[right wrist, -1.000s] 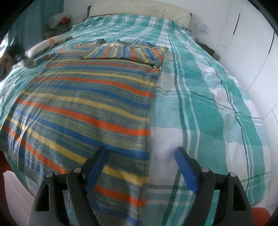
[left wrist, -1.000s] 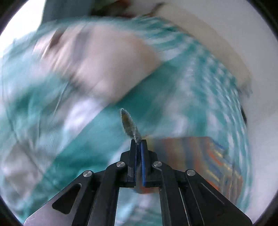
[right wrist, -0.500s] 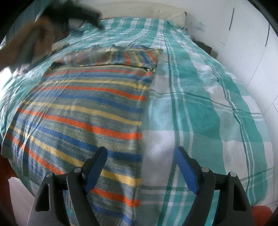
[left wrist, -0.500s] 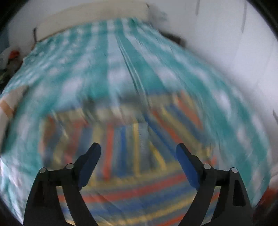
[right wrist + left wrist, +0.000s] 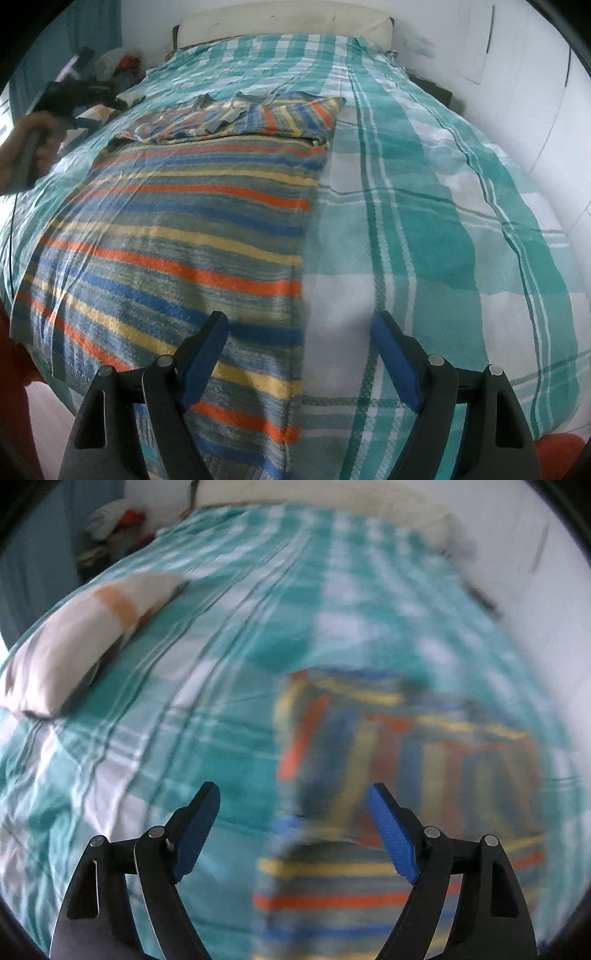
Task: Fold small clothes
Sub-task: 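Move the left tool over the sweater toward the folded sleeve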
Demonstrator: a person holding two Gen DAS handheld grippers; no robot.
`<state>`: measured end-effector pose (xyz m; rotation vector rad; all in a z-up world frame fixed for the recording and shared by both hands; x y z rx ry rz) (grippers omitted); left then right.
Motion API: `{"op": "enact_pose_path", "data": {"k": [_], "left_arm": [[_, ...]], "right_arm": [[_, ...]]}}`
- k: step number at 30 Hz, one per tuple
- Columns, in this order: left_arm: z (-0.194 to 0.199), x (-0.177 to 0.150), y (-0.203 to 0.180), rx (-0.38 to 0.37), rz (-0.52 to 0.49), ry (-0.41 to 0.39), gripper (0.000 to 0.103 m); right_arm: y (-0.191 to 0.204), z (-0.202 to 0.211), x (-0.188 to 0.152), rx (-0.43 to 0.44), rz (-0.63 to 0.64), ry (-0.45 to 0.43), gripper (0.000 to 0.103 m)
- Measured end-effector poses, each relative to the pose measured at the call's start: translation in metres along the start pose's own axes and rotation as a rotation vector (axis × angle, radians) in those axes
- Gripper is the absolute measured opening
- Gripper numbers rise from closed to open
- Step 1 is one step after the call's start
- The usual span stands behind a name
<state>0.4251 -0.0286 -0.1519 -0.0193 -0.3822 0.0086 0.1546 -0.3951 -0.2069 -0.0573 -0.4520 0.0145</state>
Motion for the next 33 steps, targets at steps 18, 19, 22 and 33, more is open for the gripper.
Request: {"op": "enact_pose_path", "data": {"k": [18,19,22,33], "left_arm": [[0.000,0.009,-0.078,-0.107,-0.188,-0.082,0.088],[-0.005,0.007,-0.091,-0.110,-0.221,-0.069,0.088],[-0.033,-0.025,-0.128,-0.057,-0.372,0.043,0.091],[-0.020,0.006,-0.105,0.005,-0.279,-0.069,0.100]], "right_arm": [[-0.010,-0.003,0.000,0.006,-0.041,0.010,0.079],[-0.010,-0.003,0.000,0.007,-0.043,0.011,0.079],[-0.012,-0.003,0.001,0.009,-0.045,0.011,0.079],[-0.018,-0.002,0.004,0.029,-0.069,0.002,0.079]]}}
Point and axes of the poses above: each gripper's, at about its wrist camera, not at the fingertips, and z roughly against the way its jaws point, y to its left, x to its top, the point moved 4 cm from there along -z, roughly the way its jaws point, and after that the axes turned 11 degrees about y, right-handed, at the moved point
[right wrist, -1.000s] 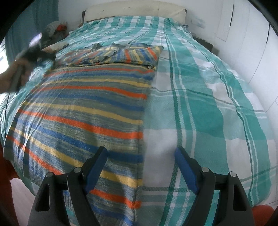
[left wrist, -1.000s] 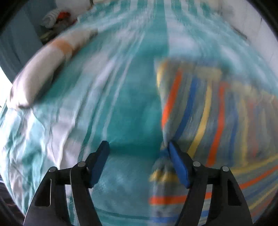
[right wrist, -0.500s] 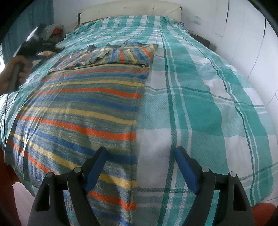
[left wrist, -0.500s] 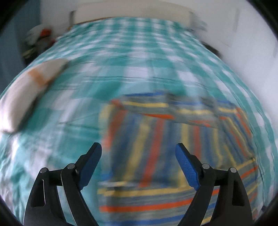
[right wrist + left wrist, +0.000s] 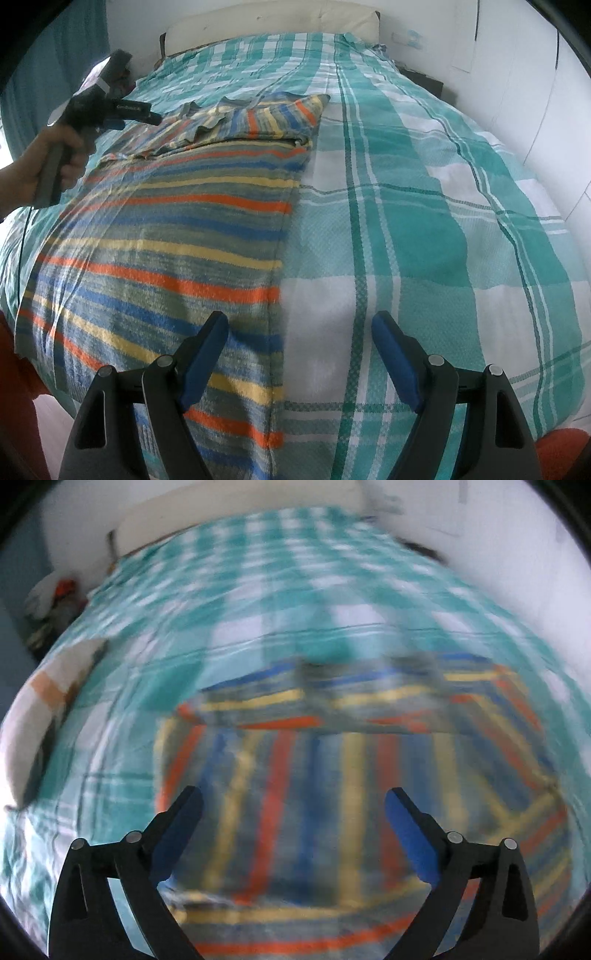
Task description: Fold small clothes
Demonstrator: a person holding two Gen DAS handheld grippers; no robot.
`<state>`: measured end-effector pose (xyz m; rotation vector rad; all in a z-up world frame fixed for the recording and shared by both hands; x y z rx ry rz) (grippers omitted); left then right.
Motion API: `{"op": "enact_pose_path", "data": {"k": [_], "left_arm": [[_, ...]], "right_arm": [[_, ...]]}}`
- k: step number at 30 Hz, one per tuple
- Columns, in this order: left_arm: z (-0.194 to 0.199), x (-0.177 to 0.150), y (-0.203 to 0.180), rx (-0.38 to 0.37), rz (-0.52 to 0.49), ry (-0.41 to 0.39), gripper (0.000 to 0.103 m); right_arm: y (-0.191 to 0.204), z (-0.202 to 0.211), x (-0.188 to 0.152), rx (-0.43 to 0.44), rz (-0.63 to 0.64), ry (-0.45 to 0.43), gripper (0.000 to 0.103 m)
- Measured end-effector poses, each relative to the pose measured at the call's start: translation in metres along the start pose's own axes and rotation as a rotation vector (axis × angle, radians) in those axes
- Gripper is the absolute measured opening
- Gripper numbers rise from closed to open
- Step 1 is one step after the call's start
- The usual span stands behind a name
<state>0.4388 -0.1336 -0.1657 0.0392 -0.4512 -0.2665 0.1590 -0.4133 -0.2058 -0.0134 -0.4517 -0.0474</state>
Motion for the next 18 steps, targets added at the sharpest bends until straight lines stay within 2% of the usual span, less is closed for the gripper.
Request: {"op": "enact_pose_path", "data": {"k": [2,3,7,8,11,14,15,18], "left_arm": [[-0.044,-0.007,0.027,0.068,0.061,0.141,0.101],[-0.051,-0.010,0.035,0.030,0.086,0.148,0.102],[-0.017,-0.021,0.050,-0.038,0.186,0.084,0.100],[-0.001,-0.030,0.047,-0.073,0.179,0.055,0.100],[0.035,-0.066,0.028,-0.100,0.118,0.017,0.100],[0.073,-0.139,-0.011,-0.140,0.015,0.022,0.101],[0.078,-0.152,-0.017,-0.149,-0.001,0.033,0.101],[0.079,-0.222,-0.047,-0.169,-0.059,0.121,0.101]], "right_arm": [[0.000,-0.002,-0.001,-0.004,0.000,0.009,0.079],[-0.002,-0.003,-0.002,-0.007,-0.002,0.017,0.079],[-0.006,0.002,-0.002,-0.019,-0.014,0.001,0.079],[-0.006,0.003,0.000,-0.020,-0.015,-0.004,0.079],[-0.001,0.009,0.004,-0.005,-0.002,-0.033,0.079],[0.014,0.015,0.005,0.010,0.049,-0.058,0.079],[0.021,0.015,0.003,0.022,0.070,-0.056,0.079],[0.039,0.011,-0.004,0.060,0.107,-0.027,0.079]]}}
Point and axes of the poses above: each gripper's, at about its wrist camera, not at the fingertips, and z roughly against the way its jaws point, y to its left, x to its top, the point moved 4 cm from there along -z, roughly the way its jaws point, and after that the axes turned 11 degrees about y, right-handed, at the moved point
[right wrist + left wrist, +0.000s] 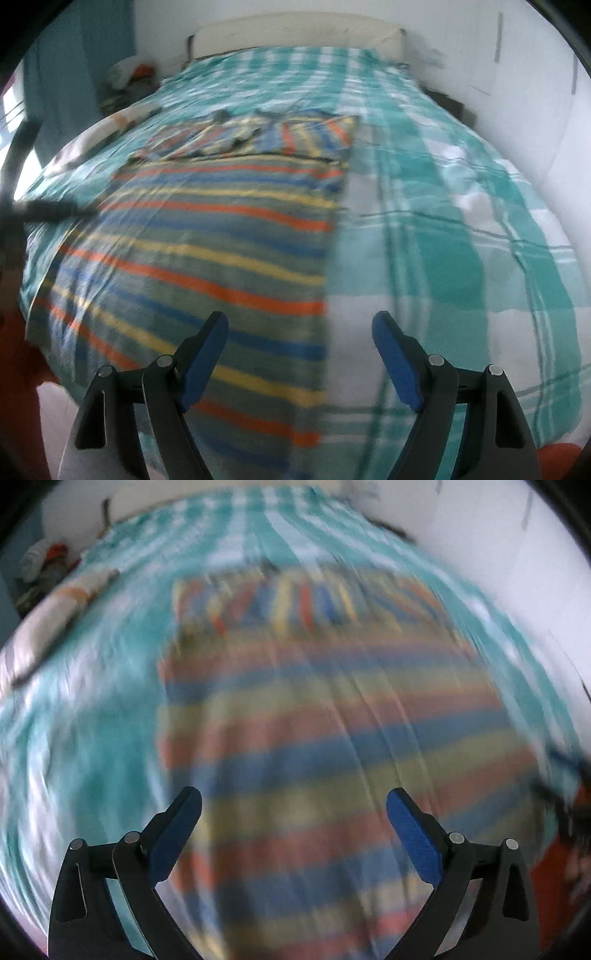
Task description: Fold small clothes
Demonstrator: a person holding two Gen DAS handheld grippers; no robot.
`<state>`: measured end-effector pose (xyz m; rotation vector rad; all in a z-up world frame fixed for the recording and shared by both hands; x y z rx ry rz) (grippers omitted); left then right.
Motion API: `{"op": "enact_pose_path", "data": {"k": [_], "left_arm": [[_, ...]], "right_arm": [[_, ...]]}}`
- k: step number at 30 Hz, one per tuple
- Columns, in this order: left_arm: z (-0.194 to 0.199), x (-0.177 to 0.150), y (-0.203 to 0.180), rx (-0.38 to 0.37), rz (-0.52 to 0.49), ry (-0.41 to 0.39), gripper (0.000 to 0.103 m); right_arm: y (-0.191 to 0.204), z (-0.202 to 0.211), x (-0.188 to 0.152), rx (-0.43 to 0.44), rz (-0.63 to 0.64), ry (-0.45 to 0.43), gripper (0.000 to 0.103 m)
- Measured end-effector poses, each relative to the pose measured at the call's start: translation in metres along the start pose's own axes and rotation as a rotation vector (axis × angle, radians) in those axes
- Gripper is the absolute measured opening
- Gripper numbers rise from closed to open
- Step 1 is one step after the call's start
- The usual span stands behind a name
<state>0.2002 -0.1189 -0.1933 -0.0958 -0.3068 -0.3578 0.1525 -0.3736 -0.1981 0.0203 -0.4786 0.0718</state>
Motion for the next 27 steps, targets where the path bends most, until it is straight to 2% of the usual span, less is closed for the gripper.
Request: {"op": "enact_pose_path", "data": {"k": [2,4,7,12,27], "left_arm": [[-0.014,-0.028,-0.014,0.032,-0.031,0.045,0.101],[-0.015,-0.051,-0.021,0.094,-0.037,-0.003,0.103],[-0.014,-0.054,-0.022,0.080,0.004,0.018,0.102],[-0.018,-0.054,-0.020,0.056,0.007,0.023,0.103],[-0.019,-0.058,-0.021,0.091,-0.014,0.012,0.103]], "right_arm": [[0.009,-0.013,-0.007,0.009,0.017,0.063,0.080],[0.012,-0.026,-0.015,-0.013,0.033,0.113,0.085],[0.014,-0.028,-0.019,-0.034,0.046,0.113,0.091],[0.006,-0.036,-0.022,-0.017,0.001,0.128,0.102],[0.006,-0.035,-0.024,-0.026,0.018,0.120,0.103]]}}
Point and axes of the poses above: each gripper's, at about its wrist camera, not at the fingertips, and z roughly against the way its jaws point, y to its left, x to its top, the point moved 4 cm from there along -z, roughly the way its jaws point, and after that the axes turned 11 degrees about y, right-handed, at the moved point
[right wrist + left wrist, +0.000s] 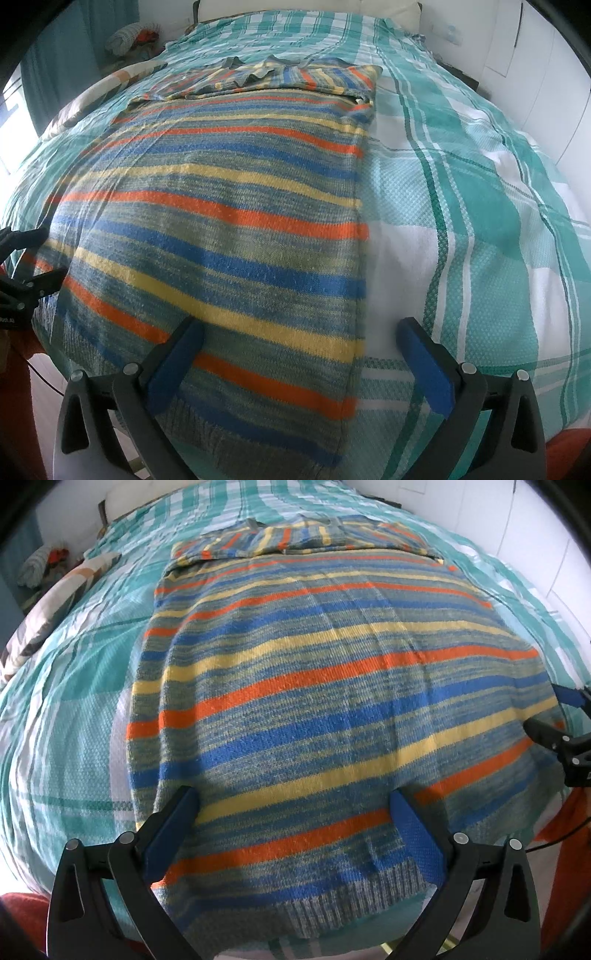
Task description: Fold small clothes
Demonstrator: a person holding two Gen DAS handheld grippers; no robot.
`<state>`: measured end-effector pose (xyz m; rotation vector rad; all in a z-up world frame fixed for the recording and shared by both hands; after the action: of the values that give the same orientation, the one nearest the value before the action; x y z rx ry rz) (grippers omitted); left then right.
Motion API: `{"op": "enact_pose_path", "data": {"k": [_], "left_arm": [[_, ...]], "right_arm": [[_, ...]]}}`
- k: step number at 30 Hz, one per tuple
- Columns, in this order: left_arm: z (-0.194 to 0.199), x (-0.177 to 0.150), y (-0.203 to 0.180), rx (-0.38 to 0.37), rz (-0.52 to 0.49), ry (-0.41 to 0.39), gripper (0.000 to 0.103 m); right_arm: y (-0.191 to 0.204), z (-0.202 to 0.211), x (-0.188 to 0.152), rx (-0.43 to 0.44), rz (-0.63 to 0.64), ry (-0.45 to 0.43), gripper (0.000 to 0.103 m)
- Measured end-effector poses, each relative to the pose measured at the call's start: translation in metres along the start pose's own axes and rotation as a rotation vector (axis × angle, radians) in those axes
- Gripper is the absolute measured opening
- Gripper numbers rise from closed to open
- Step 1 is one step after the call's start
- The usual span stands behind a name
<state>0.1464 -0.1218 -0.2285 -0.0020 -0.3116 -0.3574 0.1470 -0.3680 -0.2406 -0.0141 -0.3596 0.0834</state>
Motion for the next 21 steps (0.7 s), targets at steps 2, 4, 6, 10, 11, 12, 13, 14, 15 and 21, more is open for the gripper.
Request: {"op": "enact_pose_path", "data": {"k": [2,4,6,10,11,12,13,14,15,21], "left_arm": [[0.0002,-0.0005,-0.0005,0.003,0.000,-0.001,0.103],[0.0006,-0.0007,-0.0007,0.004,0.000,-0.002,0.103],[0.0006,-0.0009,-0.0009,0.003,0.000,-0.001,0.103],[0.0006,-0.0010,-0.0010,0.005,0.000,-0.002,0.103],[0.0005,-0.0007,-0.0009,0.005,0.000,-0.002,0.103],[0.0005,-0.0009,-0.0010,0.005,0.000,-0.002,0.103],[0.0004,-0.0007,-0.0010,0.005,0.000,-0.002,0.103],[0.0005,-0.0009,-0.0010,0.005,0.000,-0.002,0.103],[0.0005,-0.0009,-0.0011,0.005,0.000,-0.002,0.103],[0.0003,-0.0006,-0.0013,0.005,0.001,-0.002,0.103]], "right_arm": [[0.0005,-0.0005,0.0000,0.000,0.001,-0.002,0.103],[0.0005,-0.0006,0.0000,-0.001,0.001,-0.001,0.103],[0.0005,-0.0005,-0.0002,0.000,0.001,-0.001,0.103],[0.0006,-0.0006,-0.0002,0.000,0.001,-0.002,0.103],[0.0006,-0.0007,-0.0002,0.000,0.001,-0.002,0.103],[0.0007,-0.0009,-0.0002,0.000,0.001,-0.002,0.103],[0.0007,-0.0008,-0.0002,0.000,0.001,-0.002,0.103],[0.0007,-0.0009,-0.0002,0.000,0.001,-0.002,0.103],[0.0007,-0.0008,-0.0003,0.000,0.001,-0.002,0.103],[0.0009,-0.0008,-0.0004,0.000,0.001,-0.002,0.103]]}}
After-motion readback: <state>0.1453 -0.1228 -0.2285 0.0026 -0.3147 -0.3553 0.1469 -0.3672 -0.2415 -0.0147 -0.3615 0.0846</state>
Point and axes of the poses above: each gripper's, at about its wrist camera, not at the fingertips, and z roughly against the way its jaws point, y to its left, x to its top, the point moved 4 cm from there along -z, roughly the way its jaws point, and after that the axes turned 11 degrees about y, right-handed, at the moved point
